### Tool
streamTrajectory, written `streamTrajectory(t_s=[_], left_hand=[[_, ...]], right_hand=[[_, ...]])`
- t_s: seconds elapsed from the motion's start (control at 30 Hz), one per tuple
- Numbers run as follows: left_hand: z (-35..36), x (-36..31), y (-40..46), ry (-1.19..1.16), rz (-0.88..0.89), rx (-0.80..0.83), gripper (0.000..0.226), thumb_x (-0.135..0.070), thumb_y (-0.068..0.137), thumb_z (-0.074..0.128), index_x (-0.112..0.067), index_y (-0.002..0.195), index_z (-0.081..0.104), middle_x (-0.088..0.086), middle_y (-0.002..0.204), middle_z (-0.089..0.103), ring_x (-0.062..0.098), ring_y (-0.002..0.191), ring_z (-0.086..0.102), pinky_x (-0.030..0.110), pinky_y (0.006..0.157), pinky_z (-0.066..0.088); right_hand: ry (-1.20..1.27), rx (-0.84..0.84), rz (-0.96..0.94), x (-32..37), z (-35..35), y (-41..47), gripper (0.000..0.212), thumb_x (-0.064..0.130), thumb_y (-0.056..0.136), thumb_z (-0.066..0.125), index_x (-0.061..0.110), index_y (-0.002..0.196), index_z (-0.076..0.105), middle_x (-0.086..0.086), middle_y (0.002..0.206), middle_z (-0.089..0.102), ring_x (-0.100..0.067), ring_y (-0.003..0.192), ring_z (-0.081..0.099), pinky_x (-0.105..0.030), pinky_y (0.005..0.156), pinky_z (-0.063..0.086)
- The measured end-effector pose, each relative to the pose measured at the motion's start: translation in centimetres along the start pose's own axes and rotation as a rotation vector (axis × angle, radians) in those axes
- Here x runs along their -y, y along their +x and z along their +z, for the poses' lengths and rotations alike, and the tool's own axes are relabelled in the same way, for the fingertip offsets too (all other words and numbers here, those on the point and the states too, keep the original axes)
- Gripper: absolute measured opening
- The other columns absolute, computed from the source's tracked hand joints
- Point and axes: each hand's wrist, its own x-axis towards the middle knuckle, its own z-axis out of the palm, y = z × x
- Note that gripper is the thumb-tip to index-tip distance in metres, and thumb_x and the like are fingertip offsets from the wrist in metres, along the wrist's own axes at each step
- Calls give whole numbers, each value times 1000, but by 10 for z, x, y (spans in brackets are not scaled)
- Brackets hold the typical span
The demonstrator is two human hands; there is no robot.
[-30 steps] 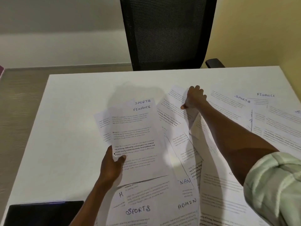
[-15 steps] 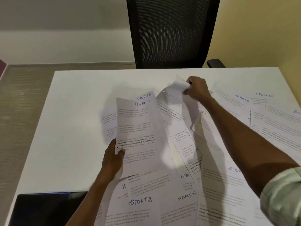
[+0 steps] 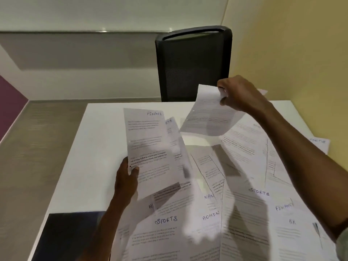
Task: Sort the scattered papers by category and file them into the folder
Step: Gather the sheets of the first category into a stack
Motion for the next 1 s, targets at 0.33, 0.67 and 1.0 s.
streamTrajectory(t_s=[0.33,0.67,1.0], left_hand=[[-17,-91,-36,-23,262,-38,37,-11,104,43,-20,140,45,-5,128,54,14,111,52,30,90,47],[-4,-148,-128,-252,367,485,32,-13,103,49,-22,133,58,-6,121,71,12,111,67,24,82,57],[46,-142,-185,-311,139,438,44,-52,87,61,-19,116,67,4,113,74,23,99,72,32,86,56]], right_hand=[[-137,112,-204,58,-152,-87,33,17,79,78,27,70,48,16,71,49,-19,75,52,-22,50,30],[-106,121,-190,69,-135,-103,40,44,76,77,13,97,64,-6,114,57,-27,105,55,-42,84,51],[184,91,-199,37,-117,-171,40,19,75,82,18,104,54,-1,112,61,-19,95,56,-22,66,38]])
